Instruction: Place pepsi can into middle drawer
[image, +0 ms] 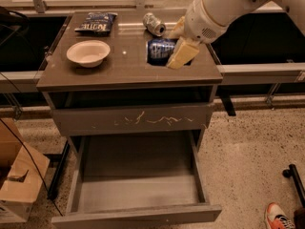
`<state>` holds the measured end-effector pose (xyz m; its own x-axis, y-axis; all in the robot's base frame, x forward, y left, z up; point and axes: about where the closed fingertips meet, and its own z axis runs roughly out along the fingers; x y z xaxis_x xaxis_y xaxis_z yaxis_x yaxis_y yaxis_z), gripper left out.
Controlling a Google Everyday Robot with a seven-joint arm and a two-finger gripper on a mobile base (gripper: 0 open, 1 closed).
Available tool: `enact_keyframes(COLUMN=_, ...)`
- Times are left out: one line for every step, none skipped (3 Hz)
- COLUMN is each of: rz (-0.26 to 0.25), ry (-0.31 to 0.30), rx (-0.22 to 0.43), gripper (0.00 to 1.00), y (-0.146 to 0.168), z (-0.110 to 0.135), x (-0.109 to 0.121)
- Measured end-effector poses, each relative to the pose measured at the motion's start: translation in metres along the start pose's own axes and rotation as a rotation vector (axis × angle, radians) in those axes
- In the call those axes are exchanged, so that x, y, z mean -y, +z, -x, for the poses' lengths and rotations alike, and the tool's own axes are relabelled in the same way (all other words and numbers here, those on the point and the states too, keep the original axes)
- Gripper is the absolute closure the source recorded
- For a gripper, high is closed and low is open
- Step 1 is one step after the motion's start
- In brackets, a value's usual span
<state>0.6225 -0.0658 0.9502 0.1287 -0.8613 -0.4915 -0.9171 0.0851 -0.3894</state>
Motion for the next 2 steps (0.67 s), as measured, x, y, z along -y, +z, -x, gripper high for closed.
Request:
enact_keyframes(rz=0.109, ry=-0.063, rx=0.028, gripper=1.00, y=0.001, z=0.009, x=-0.070)
enact_keyframes(rz=0.165, ry=-0.028, rx=0.066, gripper=1.00, y=0.010, z=0.001, x=-0.127)
